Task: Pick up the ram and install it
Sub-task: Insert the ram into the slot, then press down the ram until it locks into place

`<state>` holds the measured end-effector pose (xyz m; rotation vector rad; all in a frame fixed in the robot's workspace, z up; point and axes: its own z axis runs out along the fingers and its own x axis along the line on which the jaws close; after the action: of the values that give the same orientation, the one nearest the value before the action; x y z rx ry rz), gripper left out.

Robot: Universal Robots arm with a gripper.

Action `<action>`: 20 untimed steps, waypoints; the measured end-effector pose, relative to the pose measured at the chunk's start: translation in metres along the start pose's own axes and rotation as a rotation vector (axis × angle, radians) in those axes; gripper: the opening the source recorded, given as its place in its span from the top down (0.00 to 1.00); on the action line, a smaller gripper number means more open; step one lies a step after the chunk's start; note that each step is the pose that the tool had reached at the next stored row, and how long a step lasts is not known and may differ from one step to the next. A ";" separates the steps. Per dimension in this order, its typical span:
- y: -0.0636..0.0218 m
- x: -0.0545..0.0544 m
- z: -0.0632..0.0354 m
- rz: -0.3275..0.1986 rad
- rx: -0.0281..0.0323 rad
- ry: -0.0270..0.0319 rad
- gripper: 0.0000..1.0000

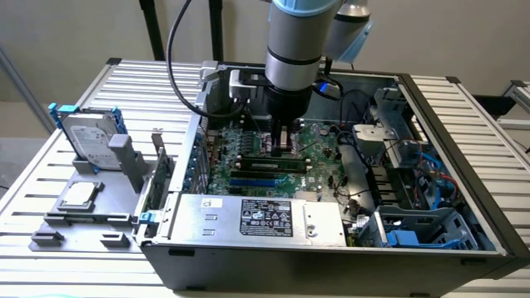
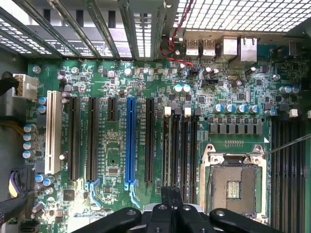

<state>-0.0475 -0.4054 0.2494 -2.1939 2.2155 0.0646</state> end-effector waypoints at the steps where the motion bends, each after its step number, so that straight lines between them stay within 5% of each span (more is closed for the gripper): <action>1: 0.0000 0.000 0.0008 0.000 0.0008 -0.0001 0.89; 20: -0.0002 -0.001 0.0142 0.000 0.0042 -0.0002 0.89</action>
<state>-0.0475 -0.4033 0.2352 -2.1919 2.2133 0.0601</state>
